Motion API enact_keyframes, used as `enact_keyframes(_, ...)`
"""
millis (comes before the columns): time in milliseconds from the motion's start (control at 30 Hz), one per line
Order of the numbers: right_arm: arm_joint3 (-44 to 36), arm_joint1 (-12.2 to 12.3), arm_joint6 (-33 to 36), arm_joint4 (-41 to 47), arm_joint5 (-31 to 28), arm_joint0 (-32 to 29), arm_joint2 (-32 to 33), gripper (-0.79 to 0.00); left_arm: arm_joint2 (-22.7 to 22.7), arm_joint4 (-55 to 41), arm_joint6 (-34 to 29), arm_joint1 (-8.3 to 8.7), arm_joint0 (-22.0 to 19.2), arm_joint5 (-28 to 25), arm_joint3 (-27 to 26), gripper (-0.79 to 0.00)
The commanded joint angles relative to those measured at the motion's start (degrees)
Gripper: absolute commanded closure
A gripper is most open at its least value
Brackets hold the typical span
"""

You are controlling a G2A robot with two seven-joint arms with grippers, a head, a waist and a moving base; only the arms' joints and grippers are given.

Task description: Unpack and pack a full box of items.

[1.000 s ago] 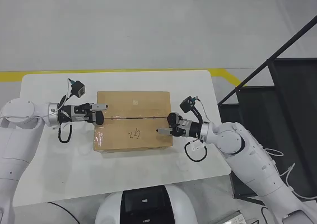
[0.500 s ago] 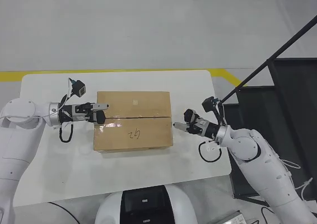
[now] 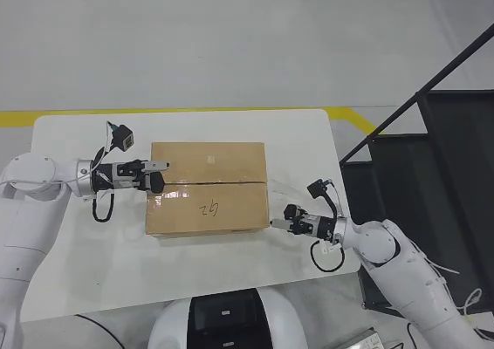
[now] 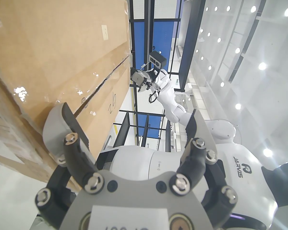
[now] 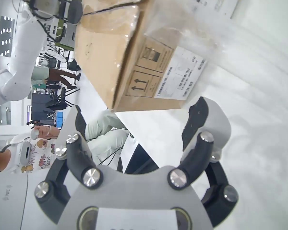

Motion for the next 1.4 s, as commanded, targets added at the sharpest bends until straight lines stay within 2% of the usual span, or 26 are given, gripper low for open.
enact_keyframes(0, 1.16, -0.36, -0.78, 0.68, 0.28, 1.16, -1.28, -0.785, 0.0, 0.0, 0.0, 0.0, 0.0, 0.0, 0.0, -0.785)
enact_keyframes(267, 8.18, -2.38, -3.23, 7.62, -3.36, 8.02, -6.77, -0.785, 0.0, 0.0, 0.0, 0.0, 0.0, 0.0, 0.0, -0.785)
enact_keyframes(567, 11.41, -3.45, -6.05, 7.69, -6.25, 12.21, -8.45, -0.785, 0.0, 0.0, 0.0, 0.0, 0.0, 0.0, 0.0, -0.785)
enact_keyframes(733, 10.51, -3.47, -8.82, 5.98, -7.2, 11.67, -7.66, -0.785, 0.0, 0.0, 0.0, 0.0, 0.0, 0.0, 0.0, -0.785)
enact_keyframes(1033, 5.03, -2.85, -12.94, 3.9, -9.98, 7.01, -4.34, -0.785, 0.0, 0.0, 0.0, 0.0, 0.0, 0.0, 0.0, -0.785)
enact_keyframes(1367, -0.65, -2.9, -14.56, -0.51, -9.56, 5.78, -4.01, -0.785, 0.0, 0.0, 0.0, 0.0, 0.0, 0.0, 0.0, -0.785)
